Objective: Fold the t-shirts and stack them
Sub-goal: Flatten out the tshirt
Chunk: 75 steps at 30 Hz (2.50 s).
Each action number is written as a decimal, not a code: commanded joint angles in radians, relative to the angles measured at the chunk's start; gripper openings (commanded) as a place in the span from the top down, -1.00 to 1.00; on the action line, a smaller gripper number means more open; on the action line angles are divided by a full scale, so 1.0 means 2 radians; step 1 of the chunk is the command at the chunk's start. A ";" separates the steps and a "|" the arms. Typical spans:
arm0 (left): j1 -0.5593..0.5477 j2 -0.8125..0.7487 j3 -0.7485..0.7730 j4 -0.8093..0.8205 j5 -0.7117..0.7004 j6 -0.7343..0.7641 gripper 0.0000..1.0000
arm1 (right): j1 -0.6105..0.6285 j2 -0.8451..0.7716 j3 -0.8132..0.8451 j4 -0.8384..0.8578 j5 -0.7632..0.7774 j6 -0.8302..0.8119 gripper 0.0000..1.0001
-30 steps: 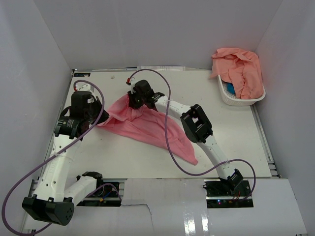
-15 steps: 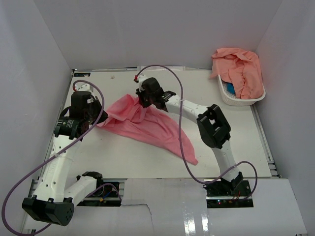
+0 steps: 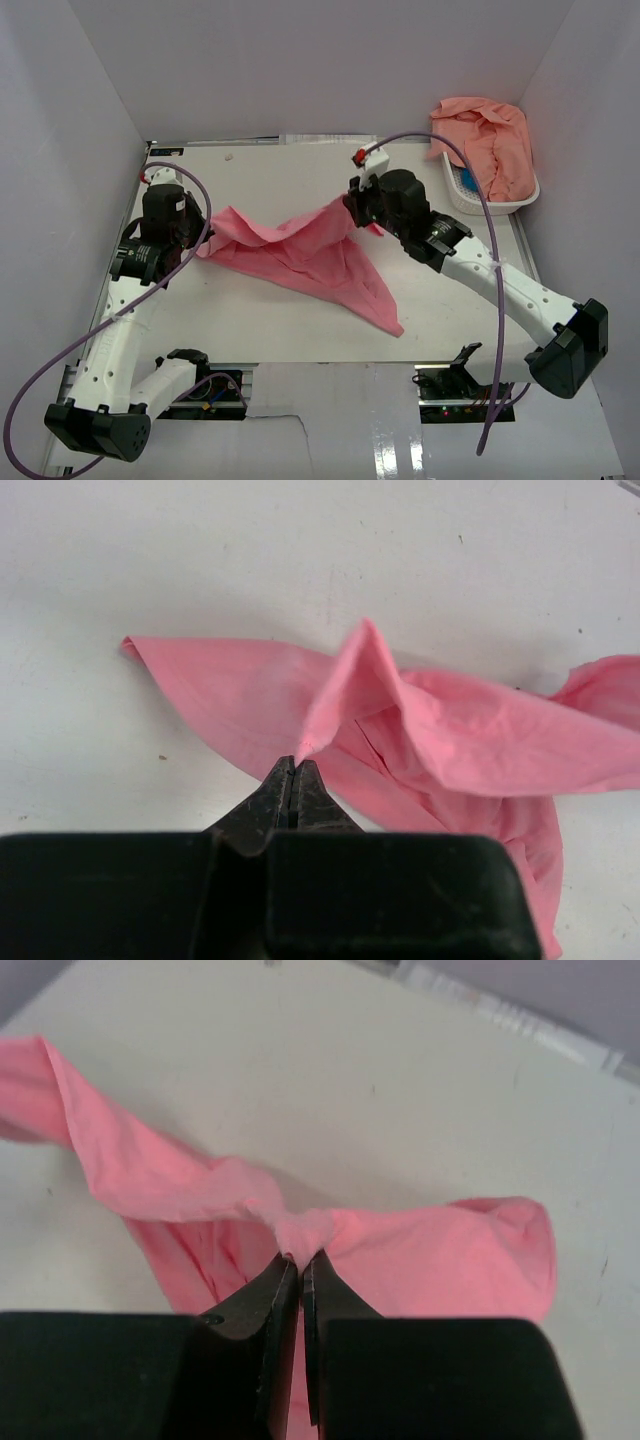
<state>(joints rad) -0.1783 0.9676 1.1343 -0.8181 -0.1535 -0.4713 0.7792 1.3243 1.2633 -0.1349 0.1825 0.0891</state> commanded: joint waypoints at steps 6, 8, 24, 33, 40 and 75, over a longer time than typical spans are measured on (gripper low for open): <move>0.002 -0.024 -0.003 0.030 -0.047 -0.008 1.00 | 0.004 -0.051 -0.069 -0.053 -0.115 0.041 0.85; 0.002 -0.024 -0.002 0.030 -0.054 -0.010 1.00 | 0.019 -0.033 -0.047 -0.058 -0.163 0.049 0.85; 0.002 -0.024 -0.025 0.032 -0.064 -0.008 1.00 | 0.124 0.138 0.056 -0.105 -0.292 0.060 0.85; 0.002 -0.021 -0.035 0.044 -0.057 -0.012 1.00 | 0.174 0.040 -0.051 -0.097 -0.312 0.101 0.85; 0.002 -0.017 -0.042 0.050 -0.057 -0.011 1.00 | 0.177 0.144 -0.033 -0.062 -0.351 0.091 0.85; 0.002 -0.016 -0.065 0.066 -0.070 -0.004 1.00 | 0.325 0.186 -0.086 -0.094 -0.051 0.135 -0.22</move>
<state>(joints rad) -0.1783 0.9527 1.0080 -0.7021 -0.2813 -0.4889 1.4117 1.6886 1.0126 -0.3038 -0.0086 0.3435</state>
